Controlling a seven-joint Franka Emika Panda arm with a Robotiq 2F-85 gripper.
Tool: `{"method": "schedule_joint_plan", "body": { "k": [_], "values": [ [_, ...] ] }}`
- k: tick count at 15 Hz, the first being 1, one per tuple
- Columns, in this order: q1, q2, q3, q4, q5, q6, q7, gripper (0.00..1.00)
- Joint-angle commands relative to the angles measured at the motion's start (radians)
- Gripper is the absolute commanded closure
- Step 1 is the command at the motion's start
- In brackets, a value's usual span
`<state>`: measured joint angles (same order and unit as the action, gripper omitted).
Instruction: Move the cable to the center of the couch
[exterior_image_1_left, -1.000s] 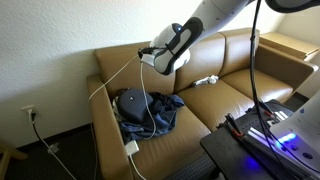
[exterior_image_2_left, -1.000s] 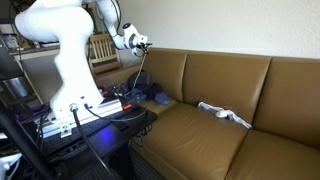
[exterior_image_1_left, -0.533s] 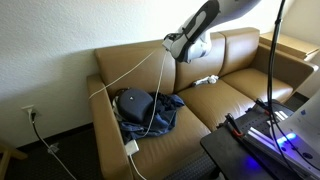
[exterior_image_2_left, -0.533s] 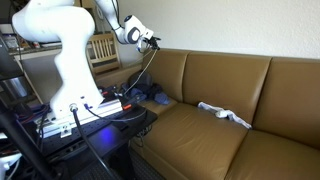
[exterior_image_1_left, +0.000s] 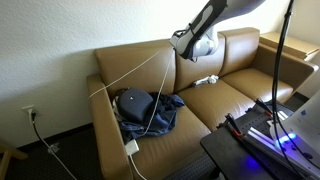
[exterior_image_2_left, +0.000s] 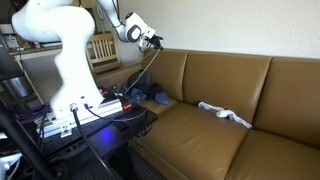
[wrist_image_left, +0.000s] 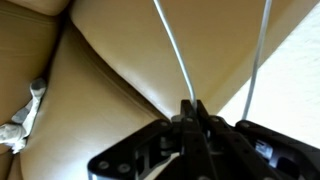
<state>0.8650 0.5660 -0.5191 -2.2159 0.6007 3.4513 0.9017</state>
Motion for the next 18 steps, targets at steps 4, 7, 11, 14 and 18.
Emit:
{"method": "schedule_joint_plan", "body": {
  "k": [4,7,11,14,18],
  "values": [
    [-0.085,0.070,-0.213,-0.063,0.088,0.006,0.011,0.99],
    [-0.103,0.132,-0.327,-0.079,0.152,-0.027,0.023,0.99],
    [-0.119,0.120,-0.324,-0.084,0.126,-0.016,0.012,0.96],
    [-0.086,0.259,-0.379,-0.042,0.193,-0.031,0.047,0.99],
    [-0.227,0.317,-0.430,-0.022,0.240,-0.054,0.075,0.99]
  ]
}}
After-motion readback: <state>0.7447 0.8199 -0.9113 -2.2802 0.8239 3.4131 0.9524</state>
